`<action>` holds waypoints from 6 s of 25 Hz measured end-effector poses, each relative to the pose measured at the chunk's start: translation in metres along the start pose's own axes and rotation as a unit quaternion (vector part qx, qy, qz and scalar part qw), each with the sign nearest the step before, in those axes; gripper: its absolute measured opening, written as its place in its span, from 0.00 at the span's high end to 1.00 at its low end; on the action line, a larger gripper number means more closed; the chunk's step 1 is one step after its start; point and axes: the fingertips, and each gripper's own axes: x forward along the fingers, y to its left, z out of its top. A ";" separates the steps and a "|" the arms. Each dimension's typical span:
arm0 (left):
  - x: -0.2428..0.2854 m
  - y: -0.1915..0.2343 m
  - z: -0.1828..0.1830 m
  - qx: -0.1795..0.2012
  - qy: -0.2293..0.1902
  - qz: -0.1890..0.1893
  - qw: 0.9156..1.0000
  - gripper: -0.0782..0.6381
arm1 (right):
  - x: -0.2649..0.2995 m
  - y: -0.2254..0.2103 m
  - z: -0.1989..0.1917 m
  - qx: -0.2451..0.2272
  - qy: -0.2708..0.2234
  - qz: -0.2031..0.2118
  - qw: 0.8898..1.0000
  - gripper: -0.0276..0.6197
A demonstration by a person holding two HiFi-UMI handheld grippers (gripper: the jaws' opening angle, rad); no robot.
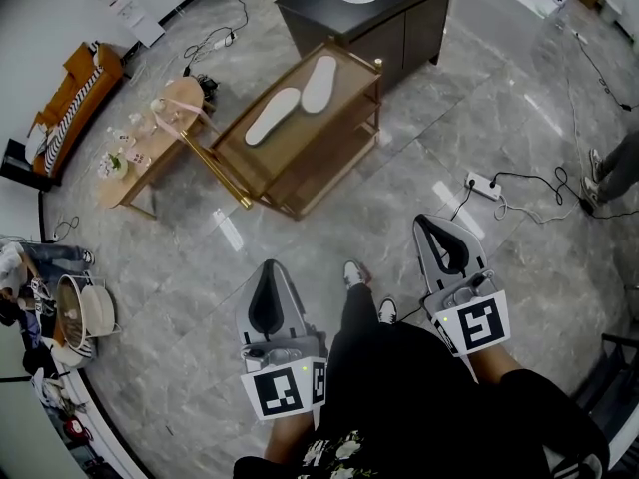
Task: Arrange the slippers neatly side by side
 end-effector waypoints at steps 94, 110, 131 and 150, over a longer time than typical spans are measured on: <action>0.252 0.107 0.011 -0.007 -0.010 -0.007 1.000 0.89 | 0.260 -0.067 0.011 -0.002 -0.001 0.002 1.000 0.97; 0.293 0.071 0.016 0.006 -0.016 0.068 0.998 0.89 | 0.307 -0.127 0.018 -0.002 -0.028 0.077 0.997 0.96; 0.287 0.056 -0.011 -0.005 0.030 0.214 0.976 0.89 | 0.356 -0.141 -0.010 0.000 -0.006 0.221 0.975 0.97; 0.322 0.085 -0.002 0.011 0.032 0.219 0.975 0.89 | 0.410 -0.130 -0.012 0.003 0.001 0.242 0.970 0.96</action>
